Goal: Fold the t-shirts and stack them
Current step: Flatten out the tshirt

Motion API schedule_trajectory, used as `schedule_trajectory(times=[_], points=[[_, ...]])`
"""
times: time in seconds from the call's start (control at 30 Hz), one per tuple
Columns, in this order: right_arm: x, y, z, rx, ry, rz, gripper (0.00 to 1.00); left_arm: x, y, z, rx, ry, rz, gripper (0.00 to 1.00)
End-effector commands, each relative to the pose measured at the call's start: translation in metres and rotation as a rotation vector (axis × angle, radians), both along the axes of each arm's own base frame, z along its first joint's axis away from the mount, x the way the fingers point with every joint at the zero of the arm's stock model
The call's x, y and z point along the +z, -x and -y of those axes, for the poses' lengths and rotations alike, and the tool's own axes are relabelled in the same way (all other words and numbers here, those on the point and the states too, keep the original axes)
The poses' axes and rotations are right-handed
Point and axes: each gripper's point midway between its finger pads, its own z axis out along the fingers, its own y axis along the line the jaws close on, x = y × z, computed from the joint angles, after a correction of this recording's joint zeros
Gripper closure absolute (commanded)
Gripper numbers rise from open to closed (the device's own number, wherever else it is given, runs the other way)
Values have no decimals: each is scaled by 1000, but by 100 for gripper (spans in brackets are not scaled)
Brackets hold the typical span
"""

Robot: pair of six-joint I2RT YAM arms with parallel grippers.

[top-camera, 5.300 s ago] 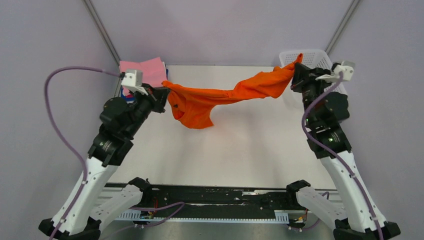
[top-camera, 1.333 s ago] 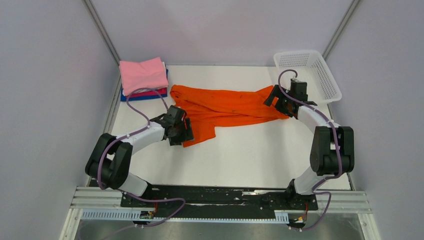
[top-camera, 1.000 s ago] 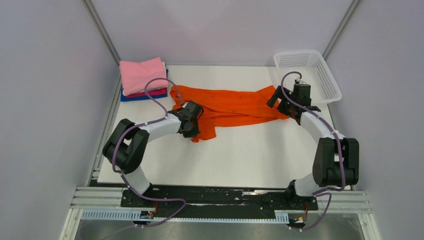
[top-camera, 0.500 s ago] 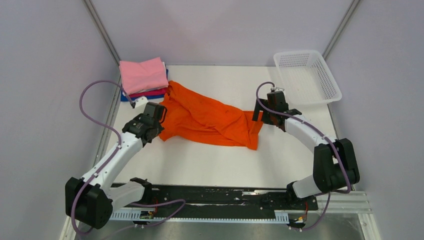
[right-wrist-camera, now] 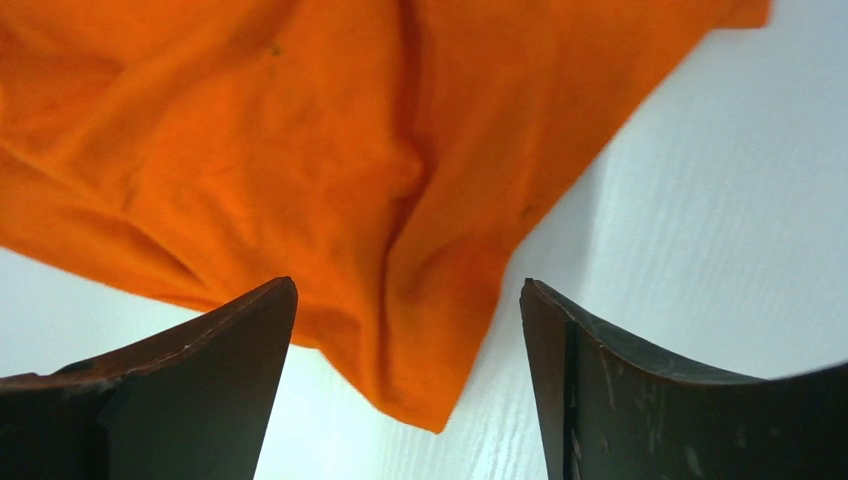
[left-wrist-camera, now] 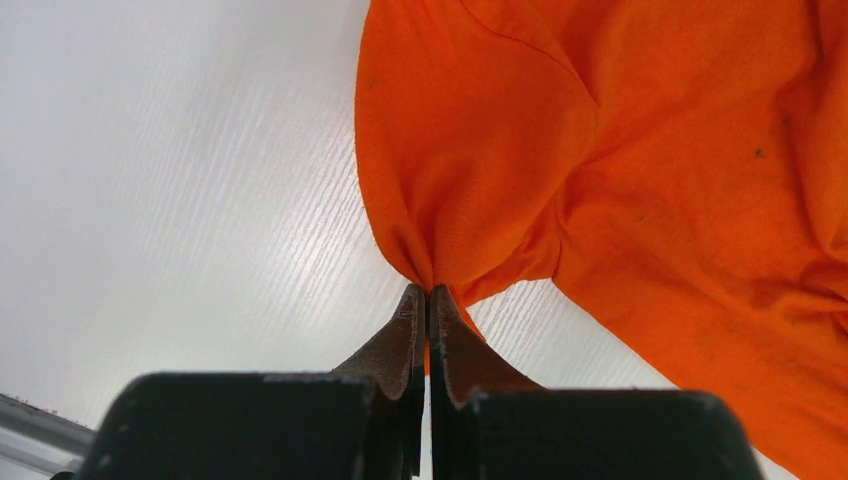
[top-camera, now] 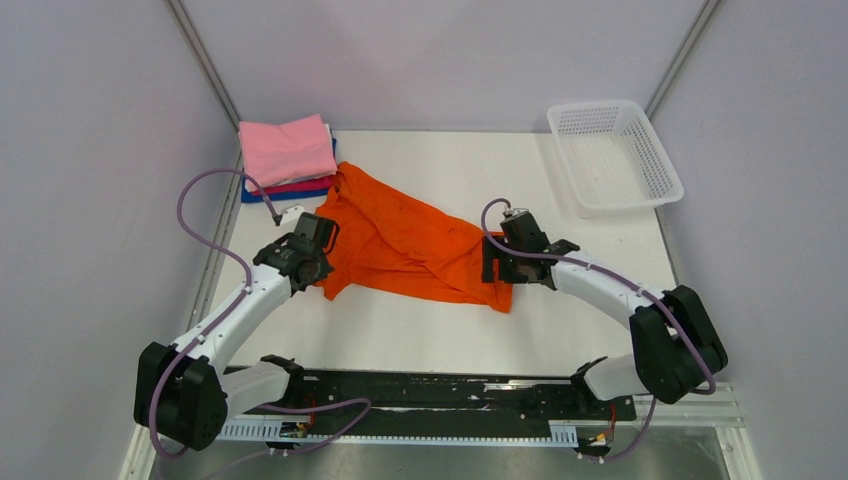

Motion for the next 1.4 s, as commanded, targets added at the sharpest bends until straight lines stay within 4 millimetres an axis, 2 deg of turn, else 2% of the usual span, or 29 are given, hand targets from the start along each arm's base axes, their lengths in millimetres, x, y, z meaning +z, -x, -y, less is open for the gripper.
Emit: schedule_trajectory(times=[0.0, 0.13, 0.27, 0.43, 0.53, 0.77, 0.87, 0.93, 1.03, 1.1, 1.23, 1.33, 1.37], points=[[4, 9, -16, 15, -28, -3, 24, 1, -5, 2, -6, 8, 20, 100], [-2, 27, 4, -55, 13, -38, 27, 0, -3, 2, -7, 11, 22, 100], [1, 47, 12, -67, -19, -46, 30, -1, -2, 3, -10, 18, 21, 100], [-7, 60, 15, -121, -66, -69, 45, -2, -2, 6, -19, 32, 23, 100], [-14, 60, 8, -113, -101, -75, 49, -2, -2, 6, -22, 34, 23, 100], [-32, 46, 0, -113, -99, -74, 62, -2, -3, 8, -26, 41, 26, 100], [-28, 35, -3, -120, -96, -41, 82, 2, -4, 9, -29, 47, 36, 100], [-15, 27, -5, -113, -107, -3, 98, 8, -5, 10, -31, 55, 55, 100], [22, 13, -5, -109, -147, 80, 100, 27, -7, 10, -30, 73, 115, 100], [52, 0, -1, -106, -174, 160, 100, 50, -11, 9, -24, 95, 193, 100], [115, -22, 12, -144, -280, 297, 100, 121, -26, 18, -46, 184, 426, 100], [175, -31, 20, -153, -347, 450, 100, 174, -28, 18, -68, 210, 563, 100], [195, -33, 24, -155, -357, 502, 100, 199, -28, 17, -68, 222, 624, 100]])
